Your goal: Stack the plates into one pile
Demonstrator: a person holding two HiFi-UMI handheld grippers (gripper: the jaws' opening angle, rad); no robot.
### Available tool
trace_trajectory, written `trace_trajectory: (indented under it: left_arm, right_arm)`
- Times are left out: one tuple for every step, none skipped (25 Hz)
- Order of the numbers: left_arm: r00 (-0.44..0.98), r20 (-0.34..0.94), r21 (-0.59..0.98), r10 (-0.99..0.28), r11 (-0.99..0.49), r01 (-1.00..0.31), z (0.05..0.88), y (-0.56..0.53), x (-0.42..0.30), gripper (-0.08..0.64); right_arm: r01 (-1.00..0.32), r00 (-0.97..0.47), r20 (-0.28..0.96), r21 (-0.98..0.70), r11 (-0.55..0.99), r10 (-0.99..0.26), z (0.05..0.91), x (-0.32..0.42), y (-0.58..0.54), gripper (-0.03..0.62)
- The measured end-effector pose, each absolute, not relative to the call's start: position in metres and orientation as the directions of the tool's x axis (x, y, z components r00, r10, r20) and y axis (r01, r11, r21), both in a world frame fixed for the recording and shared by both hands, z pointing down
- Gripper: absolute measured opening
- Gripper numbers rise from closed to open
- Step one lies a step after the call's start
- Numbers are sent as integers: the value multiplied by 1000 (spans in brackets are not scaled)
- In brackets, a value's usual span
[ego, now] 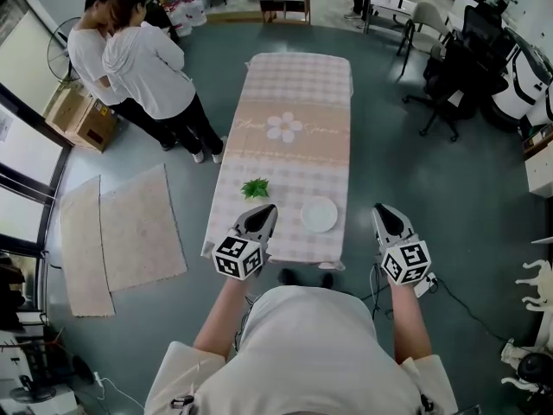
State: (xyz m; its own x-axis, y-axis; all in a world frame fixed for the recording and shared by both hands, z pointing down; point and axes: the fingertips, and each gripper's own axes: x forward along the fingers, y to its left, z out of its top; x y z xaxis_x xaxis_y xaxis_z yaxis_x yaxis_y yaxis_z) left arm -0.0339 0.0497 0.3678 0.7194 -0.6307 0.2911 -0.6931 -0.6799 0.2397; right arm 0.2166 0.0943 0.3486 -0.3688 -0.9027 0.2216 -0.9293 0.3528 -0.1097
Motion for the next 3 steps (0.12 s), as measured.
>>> trace_trajectory:
  left_arm:
    - [719,292,241,-631,-679,-693,368,49,-34,8]
    - [719,292,243,-631,-678,-694,368,49,-35,8]
    - [718,292,245,-631,-677,-694,367,49,-35,8]
  right_arm:
    - [-929,-369,221,-109,353,-903,348,216,94,46]
    - [-929,-370,220,-109,354,-903,347,216,93,46]
    - [-929,-371,220,-108,355,-902,347,215,92,46]
